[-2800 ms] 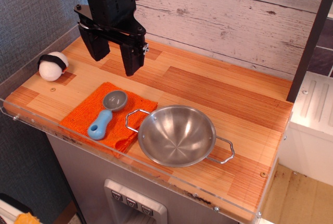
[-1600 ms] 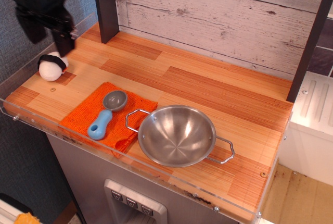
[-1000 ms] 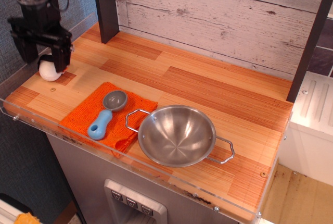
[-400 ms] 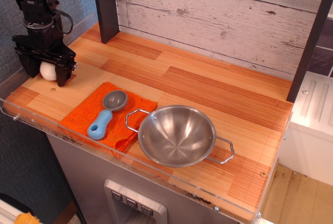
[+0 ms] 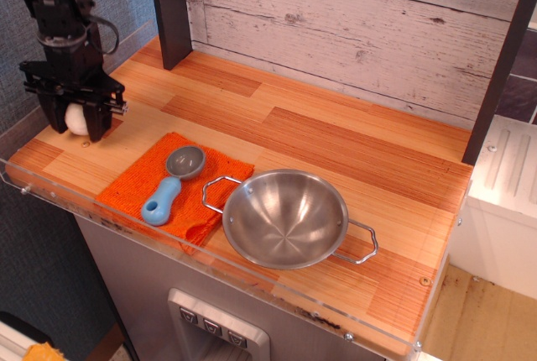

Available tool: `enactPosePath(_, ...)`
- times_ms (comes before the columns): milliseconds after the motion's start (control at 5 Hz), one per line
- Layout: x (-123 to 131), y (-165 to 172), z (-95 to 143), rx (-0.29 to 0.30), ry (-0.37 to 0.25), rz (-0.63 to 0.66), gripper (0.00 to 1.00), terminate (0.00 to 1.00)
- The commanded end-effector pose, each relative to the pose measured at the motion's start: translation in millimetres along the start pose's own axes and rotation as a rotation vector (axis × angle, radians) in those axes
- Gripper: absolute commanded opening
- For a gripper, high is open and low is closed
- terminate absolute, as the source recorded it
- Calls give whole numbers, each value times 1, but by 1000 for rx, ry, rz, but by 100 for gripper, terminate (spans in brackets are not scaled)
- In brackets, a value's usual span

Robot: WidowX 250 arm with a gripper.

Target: Place the sushi in the pot.

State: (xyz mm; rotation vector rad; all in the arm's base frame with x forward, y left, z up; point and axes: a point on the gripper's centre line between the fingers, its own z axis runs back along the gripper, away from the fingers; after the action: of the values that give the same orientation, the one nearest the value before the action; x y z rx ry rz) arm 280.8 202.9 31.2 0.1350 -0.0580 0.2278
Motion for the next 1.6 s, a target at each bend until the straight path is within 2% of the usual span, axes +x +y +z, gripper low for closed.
enactPosePath(0,-18,-71,113,-108,-135,-94,0,0)
enactPosePath(200,-46,-109,135,-178,-154,-137,0,0)
enactPosePath(400,-81,-151,139,-172,-172,-185,0,0)
enactPosePath(600,-104,-193,126,-154,-181,-171,0,0)
enactPosePath(800,-106,-204,110,-122,-158,-206,0,0)
enactPosePath(1000,-98,-210,90,-116,-148,-183,0,0)
enactPosePath(1200,-90,-210,72,-130,-142,-162,0,0)
enactPosePath(1400,-85,-213,62,-169,-120,-147,0,0)
